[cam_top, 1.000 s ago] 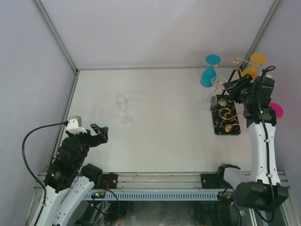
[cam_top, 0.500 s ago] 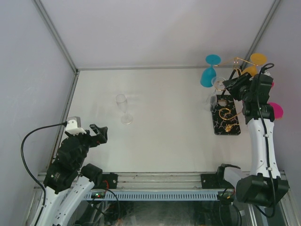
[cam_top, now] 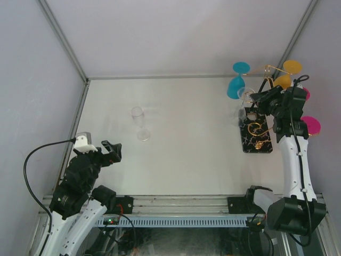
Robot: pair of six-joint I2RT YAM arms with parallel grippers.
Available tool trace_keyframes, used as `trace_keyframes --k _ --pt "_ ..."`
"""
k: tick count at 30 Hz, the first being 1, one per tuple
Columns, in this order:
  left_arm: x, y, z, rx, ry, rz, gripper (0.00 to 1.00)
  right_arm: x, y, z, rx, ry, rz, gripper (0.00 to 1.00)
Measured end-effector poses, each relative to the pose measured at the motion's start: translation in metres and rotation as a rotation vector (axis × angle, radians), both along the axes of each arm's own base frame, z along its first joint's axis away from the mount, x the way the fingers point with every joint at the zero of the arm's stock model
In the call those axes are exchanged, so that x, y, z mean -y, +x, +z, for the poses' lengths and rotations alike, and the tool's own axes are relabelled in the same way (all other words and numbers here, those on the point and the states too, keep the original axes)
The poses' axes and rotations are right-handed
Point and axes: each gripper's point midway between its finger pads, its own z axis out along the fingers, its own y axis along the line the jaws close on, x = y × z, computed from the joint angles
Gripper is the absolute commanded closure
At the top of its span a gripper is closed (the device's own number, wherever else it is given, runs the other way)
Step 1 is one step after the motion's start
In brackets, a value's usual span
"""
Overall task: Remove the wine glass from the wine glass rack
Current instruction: Pick up the wine glass from the wine rack.
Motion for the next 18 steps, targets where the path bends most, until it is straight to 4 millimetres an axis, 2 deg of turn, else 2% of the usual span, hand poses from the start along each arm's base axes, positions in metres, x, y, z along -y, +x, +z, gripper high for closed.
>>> trace_keyframes --k 4,14,18 --pt "-0.0001 0.0 -0.0001 0.0 0.0 0.0 0.0 -0.0061 -0.0001 -0.0025 0.046 0.092 -0.016 0.8" --pt "-0.0022 0.0004 -0.0013 -0.006 0.003 0.014 0.0 -0.009 0.0024 -0.0045 0.056 0.191 -0.047 1.0" --pt "-0.0033 0.0018 -0.003 -0.015 0.008 0.024 0.0 -0.0071 -0.0016 -0.0016 0.07 0.199 -0.069 1.0"
